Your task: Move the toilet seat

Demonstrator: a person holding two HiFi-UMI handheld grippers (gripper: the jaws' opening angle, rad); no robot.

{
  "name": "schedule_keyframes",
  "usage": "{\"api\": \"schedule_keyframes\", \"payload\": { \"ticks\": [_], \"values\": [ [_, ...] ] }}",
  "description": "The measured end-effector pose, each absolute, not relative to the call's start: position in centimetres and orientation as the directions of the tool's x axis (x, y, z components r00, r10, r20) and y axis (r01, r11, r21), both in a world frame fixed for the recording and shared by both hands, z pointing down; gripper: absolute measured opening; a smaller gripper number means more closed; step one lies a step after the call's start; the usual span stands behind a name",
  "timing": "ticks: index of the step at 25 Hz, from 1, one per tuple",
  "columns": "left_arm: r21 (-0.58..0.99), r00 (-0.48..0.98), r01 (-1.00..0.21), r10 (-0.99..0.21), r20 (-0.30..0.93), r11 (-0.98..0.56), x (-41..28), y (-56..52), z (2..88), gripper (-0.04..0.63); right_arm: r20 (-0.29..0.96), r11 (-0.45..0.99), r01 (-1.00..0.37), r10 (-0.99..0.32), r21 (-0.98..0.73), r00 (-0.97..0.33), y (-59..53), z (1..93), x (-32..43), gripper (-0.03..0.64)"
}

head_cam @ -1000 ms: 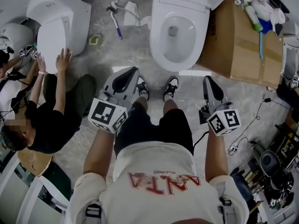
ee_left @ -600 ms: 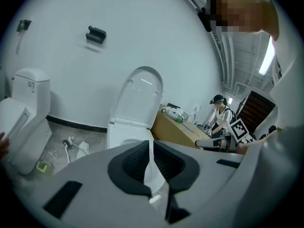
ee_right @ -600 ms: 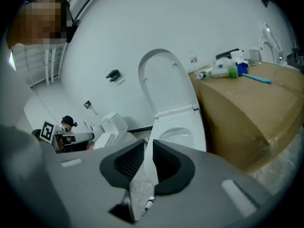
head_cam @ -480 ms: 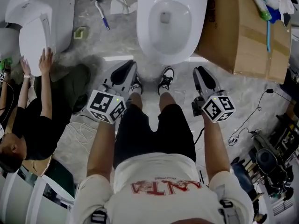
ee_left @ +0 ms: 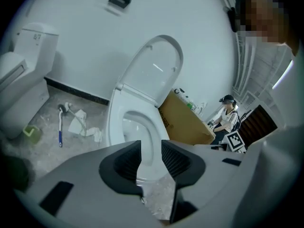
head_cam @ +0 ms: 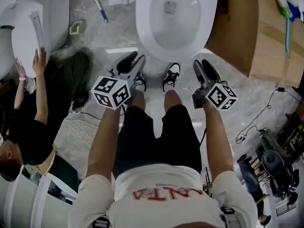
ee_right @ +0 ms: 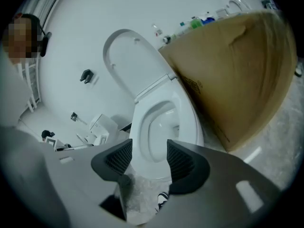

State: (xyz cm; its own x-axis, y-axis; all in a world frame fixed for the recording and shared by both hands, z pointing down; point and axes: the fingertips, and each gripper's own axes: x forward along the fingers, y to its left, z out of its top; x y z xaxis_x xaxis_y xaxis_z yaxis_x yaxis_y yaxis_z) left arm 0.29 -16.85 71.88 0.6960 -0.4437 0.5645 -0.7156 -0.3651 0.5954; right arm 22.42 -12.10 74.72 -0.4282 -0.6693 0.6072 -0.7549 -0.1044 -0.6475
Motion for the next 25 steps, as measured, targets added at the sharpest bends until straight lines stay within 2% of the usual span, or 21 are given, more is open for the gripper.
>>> {"api": "schedule_keyframes", "payload": {
  "ticks": [7,17,25],
  "values": [
    [0.707,0.691,-0.696,-0.386,0.612,-0.126,0.5,-16.4,80.4,0.150,0.661,-0.210,-0.718,-0.614,-0.664,-0.432,-10.9,81.8,22.6,0.225],
    [0.699,0.675,-0.714,-0.302,0.673,-0.037,1.7,-15.1,86.5,0.172,0.695,-0.264,-0.705,-0.572,-0.658,-0.435,-10.8,86.1,23.0,0.225],
    [0.709,0.685,-0.705,-0.276,0.675,-0.018,2.5,-15.2,87.2,0.173,0.713,-0.303,-0.695,-0.558,-0.652,-0.425,-11.0,87.1,23.1,0.224]
  ]
}}
